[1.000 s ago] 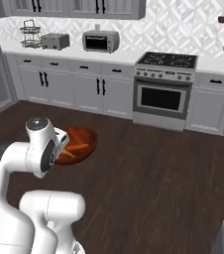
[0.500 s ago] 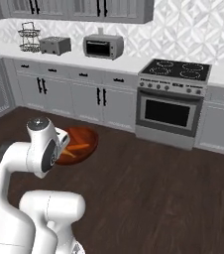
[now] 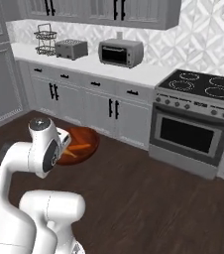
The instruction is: Pick the chicken drumstick and carrot from their plates and place them in the bowl. Then put the bowl in the fridge.
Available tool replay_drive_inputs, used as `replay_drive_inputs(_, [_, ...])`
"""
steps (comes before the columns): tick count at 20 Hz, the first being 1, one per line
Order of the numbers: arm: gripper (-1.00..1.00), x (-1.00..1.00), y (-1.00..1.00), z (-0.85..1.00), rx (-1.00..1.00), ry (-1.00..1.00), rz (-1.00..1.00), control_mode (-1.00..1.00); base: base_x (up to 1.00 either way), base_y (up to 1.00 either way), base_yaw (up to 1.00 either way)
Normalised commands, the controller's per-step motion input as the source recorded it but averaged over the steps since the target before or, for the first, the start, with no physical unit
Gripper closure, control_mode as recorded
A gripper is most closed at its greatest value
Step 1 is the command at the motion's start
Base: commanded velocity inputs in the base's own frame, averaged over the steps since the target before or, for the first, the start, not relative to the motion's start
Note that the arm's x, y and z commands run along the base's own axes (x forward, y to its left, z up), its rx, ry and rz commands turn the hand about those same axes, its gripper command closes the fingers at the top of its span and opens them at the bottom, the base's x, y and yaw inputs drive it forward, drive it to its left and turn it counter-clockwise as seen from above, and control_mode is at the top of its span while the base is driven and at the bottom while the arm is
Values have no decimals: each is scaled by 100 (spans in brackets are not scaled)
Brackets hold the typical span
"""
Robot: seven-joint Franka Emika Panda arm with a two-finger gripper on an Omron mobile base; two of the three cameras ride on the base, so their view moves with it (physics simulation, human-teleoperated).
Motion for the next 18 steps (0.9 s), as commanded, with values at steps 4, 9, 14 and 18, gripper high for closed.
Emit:
replay_drive_inputs(4, [100,0,0,0,0,0,0,100,100,0,46])
replay_drive_inputs(9, [100,0,0,0,0,0,0,100,98,0,67])
replay_drive_inputs(14, [100,0,0,0,0,0,0,100,82,-4,77])
replay_drive_inputs(18, [100,0,0,0,0,0,0,100,100,-14,71])
